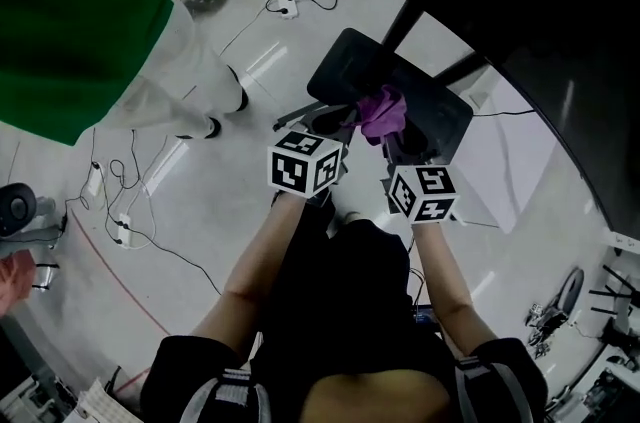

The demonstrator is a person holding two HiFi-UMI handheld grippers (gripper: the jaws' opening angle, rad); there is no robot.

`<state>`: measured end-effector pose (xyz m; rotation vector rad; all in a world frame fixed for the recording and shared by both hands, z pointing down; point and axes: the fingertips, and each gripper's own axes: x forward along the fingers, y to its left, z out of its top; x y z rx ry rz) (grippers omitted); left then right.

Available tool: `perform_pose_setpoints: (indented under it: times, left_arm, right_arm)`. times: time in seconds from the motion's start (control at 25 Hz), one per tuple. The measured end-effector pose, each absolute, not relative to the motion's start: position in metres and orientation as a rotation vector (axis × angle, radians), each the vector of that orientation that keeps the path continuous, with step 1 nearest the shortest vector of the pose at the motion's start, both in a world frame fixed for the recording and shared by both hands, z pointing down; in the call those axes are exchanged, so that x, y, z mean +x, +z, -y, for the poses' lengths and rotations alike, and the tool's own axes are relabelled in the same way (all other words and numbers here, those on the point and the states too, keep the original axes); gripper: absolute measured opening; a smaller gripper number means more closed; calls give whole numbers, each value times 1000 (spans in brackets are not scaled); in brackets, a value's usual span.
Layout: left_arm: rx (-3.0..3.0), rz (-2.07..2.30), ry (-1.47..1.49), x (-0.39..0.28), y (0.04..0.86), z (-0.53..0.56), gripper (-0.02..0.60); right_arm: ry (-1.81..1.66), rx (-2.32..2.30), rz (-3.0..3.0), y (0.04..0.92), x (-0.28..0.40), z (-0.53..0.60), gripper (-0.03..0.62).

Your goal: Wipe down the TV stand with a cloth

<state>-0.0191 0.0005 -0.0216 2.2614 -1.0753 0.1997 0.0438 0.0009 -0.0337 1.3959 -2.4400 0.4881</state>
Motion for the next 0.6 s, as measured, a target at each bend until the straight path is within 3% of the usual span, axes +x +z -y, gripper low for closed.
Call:
perform_pose_setpoints:
  times: [0.24,0.6]
  left_arm:
    - [2284,1038,181,-33,-5,41,6]
    - [2350,906,104,-10,6,100,6]
  right_arm:
    - [452,1426,2428,-20,32,38,98]
    - [113,1480,2388,-29,39,119,98]
